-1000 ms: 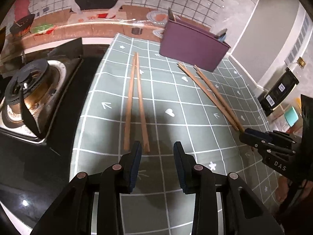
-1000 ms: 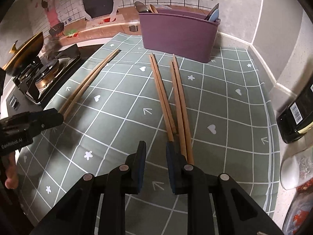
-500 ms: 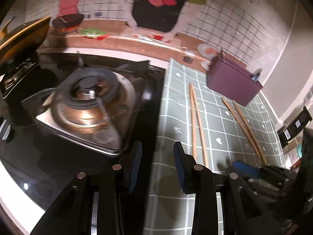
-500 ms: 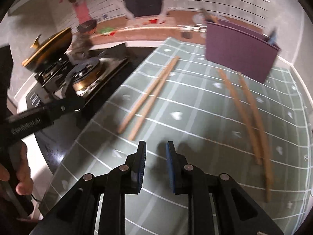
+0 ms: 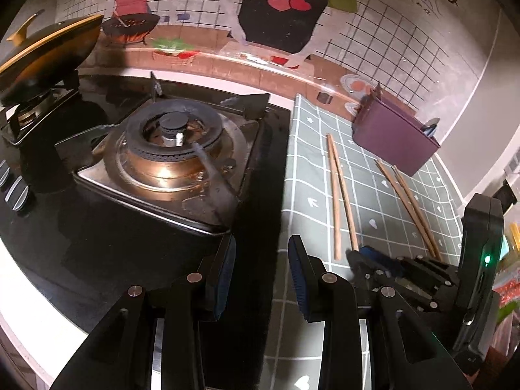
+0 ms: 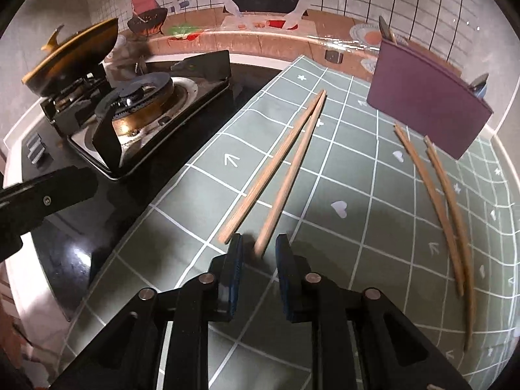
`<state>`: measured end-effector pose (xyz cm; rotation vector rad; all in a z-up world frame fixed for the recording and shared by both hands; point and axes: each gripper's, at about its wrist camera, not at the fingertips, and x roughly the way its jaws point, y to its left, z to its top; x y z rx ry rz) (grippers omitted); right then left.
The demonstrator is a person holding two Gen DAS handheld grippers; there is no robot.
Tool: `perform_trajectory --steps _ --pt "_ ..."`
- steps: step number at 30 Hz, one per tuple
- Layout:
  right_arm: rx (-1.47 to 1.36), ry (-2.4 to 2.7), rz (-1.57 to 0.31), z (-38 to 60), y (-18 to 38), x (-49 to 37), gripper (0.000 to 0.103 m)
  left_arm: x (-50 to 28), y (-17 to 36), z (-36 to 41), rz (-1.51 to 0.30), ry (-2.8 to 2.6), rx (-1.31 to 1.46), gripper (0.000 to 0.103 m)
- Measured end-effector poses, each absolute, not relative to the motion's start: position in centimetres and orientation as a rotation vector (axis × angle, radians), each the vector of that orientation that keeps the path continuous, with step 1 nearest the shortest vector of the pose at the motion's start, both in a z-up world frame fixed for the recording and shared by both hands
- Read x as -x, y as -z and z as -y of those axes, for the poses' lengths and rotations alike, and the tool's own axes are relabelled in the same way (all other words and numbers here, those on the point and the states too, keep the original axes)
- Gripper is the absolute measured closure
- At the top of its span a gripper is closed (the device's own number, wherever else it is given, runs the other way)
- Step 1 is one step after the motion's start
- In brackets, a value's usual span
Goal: Organize utensils
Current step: 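Grasp a wooden chopstick with the right gripper while the left gripper grasps another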
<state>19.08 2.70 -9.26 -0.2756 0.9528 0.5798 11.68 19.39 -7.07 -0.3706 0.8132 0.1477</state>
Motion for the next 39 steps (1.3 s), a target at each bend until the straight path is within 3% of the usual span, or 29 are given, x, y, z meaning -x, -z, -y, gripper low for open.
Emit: perform_trajectory --steps 11,22,29,33,39 --pt "0.247 -0.438 -0.827 3.9 5.6 -19.6 0.097 -14.2 8.2 -13.8 -0.840 0.063 0.282 0.068" --pt "0.160 -0.345 -0.853 9.0 5.7 -20.0 0.097 -17.2 10.5 -10.2 -0.913 0.034 0.197 0.070" --pt "0.148 -0.342 -0.852 9.6 5.7 -19.9 0.097 -18.1 11.1 -10.1 -0.928 -0.002 0.203 0.083" --pt "0.152 -0.341 -0.846 9.6 5.6 -20.0 0.097 -18.0 11.1 -9.9 -0.919 -0.002 0.186 0.096" --pt "0.170 -0.336 -0.831 9.7 5.2 -19.7 0.097 -17.2 8.1 -10.4 -0.824 -0.017 0.139 0.097"
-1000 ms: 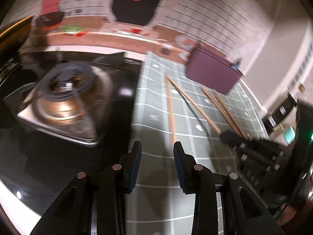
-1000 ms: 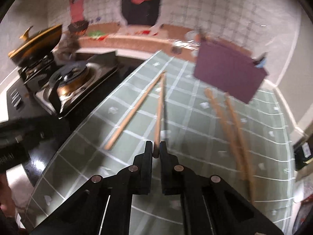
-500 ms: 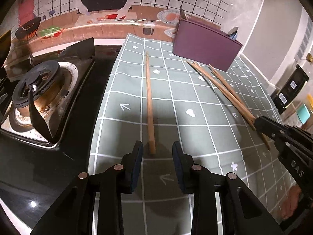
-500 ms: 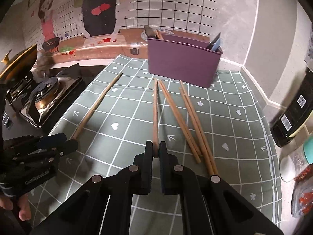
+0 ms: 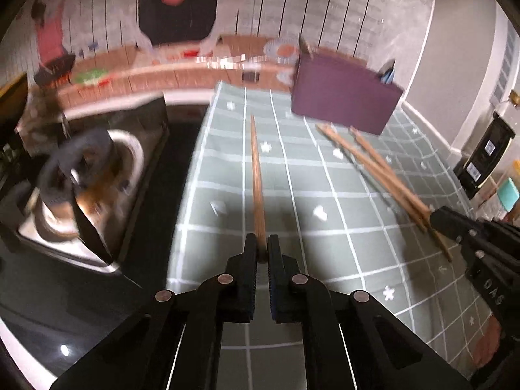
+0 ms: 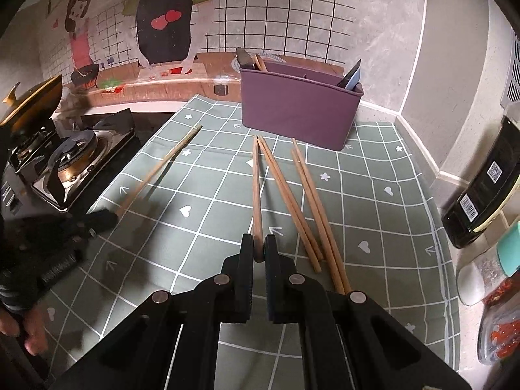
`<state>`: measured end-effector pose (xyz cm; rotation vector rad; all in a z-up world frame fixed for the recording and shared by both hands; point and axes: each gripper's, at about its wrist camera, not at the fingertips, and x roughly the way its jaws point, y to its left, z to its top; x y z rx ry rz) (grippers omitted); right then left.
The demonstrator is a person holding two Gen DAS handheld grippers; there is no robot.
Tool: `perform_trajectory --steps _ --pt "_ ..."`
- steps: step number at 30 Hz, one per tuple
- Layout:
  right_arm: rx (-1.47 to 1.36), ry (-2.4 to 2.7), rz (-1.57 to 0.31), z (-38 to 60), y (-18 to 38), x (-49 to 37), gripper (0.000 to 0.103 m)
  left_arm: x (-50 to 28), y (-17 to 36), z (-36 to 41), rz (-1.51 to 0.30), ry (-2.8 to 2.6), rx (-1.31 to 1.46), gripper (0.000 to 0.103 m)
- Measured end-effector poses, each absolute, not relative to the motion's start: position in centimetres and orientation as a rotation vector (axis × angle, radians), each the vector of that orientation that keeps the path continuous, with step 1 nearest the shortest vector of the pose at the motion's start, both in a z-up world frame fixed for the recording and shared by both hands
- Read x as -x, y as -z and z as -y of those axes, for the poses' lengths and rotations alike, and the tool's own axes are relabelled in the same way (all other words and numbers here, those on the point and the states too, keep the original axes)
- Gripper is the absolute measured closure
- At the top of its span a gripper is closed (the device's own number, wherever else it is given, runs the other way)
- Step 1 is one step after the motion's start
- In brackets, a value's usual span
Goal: Organize utensils
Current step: 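Grasp a wooden chopstick with the right gripper while the left gripper grasps another, then lift both held chopsticks up toward the purple holder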
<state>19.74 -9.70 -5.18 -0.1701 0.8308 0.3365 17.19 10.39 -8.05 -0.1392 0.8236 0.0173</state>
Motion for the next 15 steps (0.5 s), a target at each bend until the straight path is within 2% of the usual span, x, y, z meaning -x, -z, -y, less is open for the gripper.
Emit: perform_trajectory --steps 7,15 --pt "0.205 -0.324 -0.775 10.1 2.9 -20.0 0.097 -17.3 2.5 -10.9 -0.703 0.015 0.105 0.097" --pt "0.232 -0.314 -0.642 11.0 -3.7 -22.1 0.097 -19.9 -4.8 -11.3 -0.582 0.081 0.082 0.101"
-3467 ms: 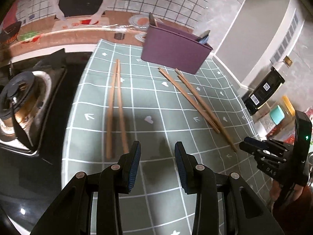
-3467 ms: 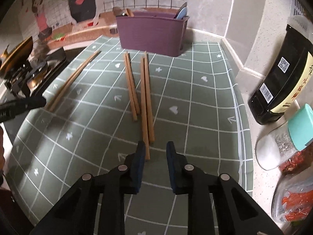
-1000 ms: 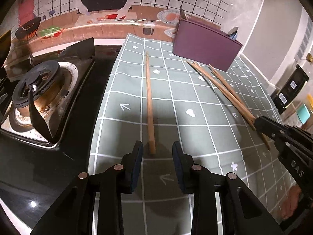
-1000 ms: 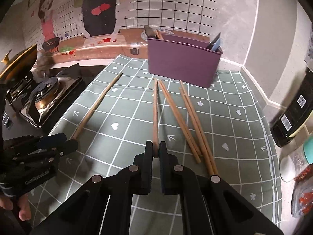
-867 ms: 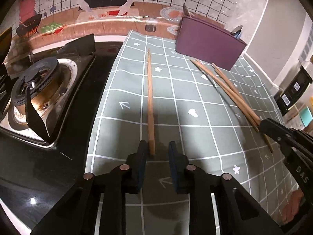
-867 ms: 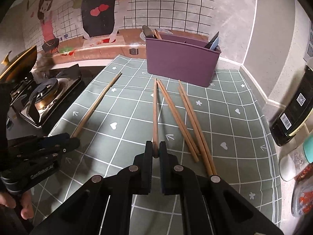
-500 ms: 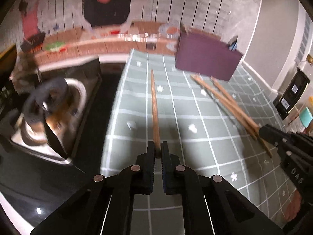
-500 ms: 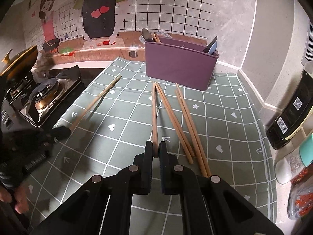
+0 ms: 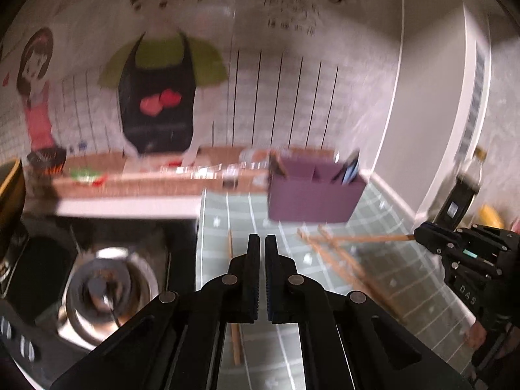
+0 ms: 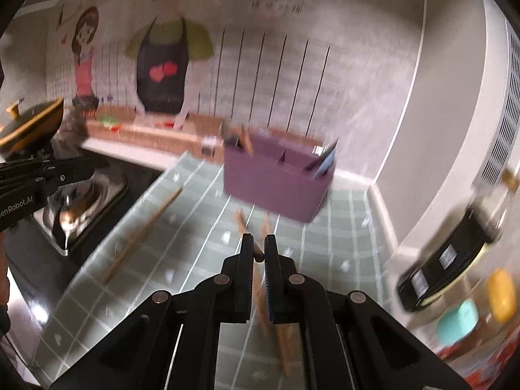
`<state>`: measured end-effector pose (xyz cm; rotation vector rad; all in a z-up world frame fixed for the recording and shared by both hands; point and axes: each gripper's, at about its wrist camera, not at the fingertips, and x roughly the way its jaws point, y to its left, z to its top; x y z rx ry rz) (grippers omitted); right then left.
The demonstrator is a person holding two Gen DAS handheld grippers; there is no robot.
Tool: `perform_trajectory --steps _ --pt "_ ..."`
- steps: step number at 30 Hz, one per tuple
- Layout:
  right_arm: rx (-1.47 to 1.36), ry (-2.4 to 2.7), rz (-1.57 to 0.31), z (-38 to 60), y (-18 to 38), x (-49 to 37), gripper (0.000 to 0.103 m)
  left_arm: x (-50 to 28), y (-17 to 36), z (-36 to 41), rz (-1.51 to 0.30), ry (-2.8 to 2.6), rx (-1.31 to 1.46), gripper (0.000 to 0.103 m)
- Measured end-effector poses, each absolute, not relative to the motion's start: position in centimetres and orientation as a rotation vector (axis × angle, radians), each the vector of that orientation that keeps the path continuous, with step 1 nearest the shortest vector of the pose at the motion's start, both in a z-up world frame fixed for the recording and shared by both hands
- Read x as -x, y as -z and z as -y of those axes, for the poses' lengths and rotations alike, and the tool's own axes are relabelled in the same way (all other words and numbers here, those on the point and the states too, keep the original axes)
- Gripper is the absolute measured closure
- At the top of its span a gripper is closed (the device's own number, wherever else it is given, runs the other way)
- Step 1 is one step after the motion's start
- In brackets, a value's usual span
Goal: Organize utensils
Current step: 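Lift both held chopsticks up toward the purple holder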
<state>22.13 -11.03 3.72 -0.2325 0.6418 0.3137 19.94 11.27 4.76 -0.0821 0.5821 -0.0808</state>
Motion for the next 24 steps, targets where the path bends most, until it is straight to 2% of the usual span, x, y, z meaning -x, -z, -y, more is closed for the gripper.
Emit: perform_trajectory --steps 4,7,11,13,15,24 --pt "0.226 -0.283 -0.613 12.0 -6.7 -24.3 0.097 -20.9 -7.2 -12.3 -0.556 0.083 0.093 0.101" --pt "0.197 -0.272 -0.613 13.0 -7.7 -25.0 0.097 -20.5 -6.3 -12.9 -0.572 0.082 0.123 0.099" --pt "0.153 -0.268 -0.602 14.4 -7.7 -24.5 0.097 -19.5 -1.9 -13.6 -0.670 0.114 0.209 0.096" --pt "0.132 -0.263 -0.609 14.9 -7.6 -24.4 0.097 -18.7 0.4 -13.6 -0.709 0.119 0.235 0.090" --pt "0.119 -0.261 -0.610 15.1 -7.6 -24.3 0.097 -17.7 3.0 -13.6 -0.750 0.109 0.254 0.079" --pt "0.104 -0.242 -0.593 15.3 -7.0 -22.4 0.097 -16.3 10.1 -12.6 -0.876 0.022 0.252 0.079"
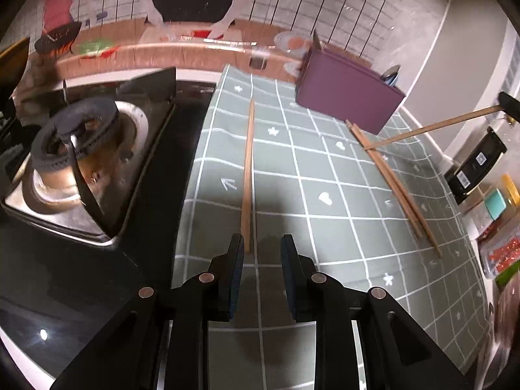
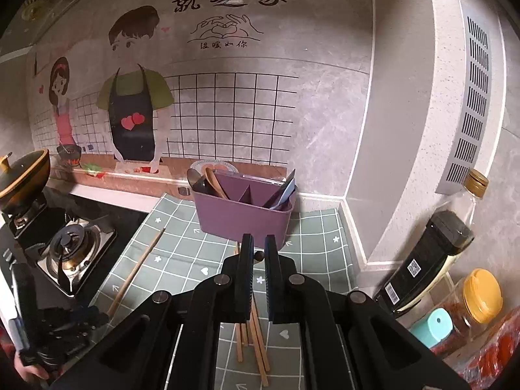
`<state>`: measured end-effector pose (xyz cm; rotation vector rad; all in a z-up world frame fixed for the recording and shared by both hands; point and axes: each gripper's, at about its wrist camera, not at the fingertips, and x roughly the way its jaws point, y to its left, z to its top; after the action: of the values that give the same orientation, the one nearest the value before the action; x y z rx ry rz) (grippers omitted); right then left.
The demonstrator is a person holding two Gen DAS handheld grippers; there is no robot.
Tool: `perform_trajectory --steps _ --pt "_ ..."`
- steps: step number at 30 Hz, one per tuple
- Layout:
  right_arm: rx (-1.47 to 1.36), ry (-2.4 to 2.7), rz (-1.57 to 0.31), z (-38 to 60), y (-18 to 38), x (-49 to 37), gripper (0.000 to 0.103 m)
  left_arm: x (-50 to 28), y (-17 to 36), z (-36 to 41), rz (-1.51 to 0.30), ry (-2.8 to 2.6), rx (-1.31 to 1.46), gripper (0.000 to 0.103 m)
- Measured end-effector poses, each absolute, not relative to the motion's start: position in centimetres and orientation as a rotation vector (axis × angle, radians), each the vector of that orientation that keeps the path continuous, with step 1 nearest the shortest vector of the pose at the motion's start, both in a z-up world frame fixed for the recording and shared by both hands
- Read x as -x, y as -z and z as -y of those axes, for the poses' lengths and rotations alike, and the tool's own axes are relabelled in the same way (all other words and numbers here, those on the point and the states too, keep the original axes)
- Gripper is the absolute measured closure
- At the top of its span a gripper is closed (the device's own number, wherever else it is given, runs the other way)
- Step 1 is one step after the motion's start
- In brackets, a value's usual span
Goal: Organize utensils
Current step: 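Lift both held chopsticks up toward the purple holder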
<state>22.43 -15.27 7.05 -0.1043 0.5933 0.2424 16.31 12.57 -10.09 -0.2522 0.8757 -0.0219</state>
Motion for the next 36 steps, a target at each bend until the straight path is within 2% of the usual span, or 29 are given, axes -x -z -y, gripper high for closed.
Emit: perform_trajectory --steps 11,14,17,27,36 --pt "0.150 -0.222 -0.577 14.4 -6.5 -21.3 0.097 -17.7 11.2 -12.2 -0.882 -0.087 0.249 0.080" --pt "0.153 -0.216 -0.571 14.4 -6.5 -21.3 0.097 -18.1 11.3 -11.8 -0.880 -0.098 0.228 0.096" --pt "0.157 -0.214 -0.567 14.2 -6.6 -21.4 0.097 -18.0 10.4 -11.6 -0.850 -0.081 0.191 0.096" --pt "0.158 -0.238 -0.542 14.3 -8.8 -23.0 0.097 -18.2 -0.5 -11.1 -0.642 0.039 0.048 0.097" --pt "0.129 -0.245 -0.559 14.9 -11.8 -26.8 0.097 -21.4 -10.9 -10.7 -0.529 0.172 0.050 0.097"
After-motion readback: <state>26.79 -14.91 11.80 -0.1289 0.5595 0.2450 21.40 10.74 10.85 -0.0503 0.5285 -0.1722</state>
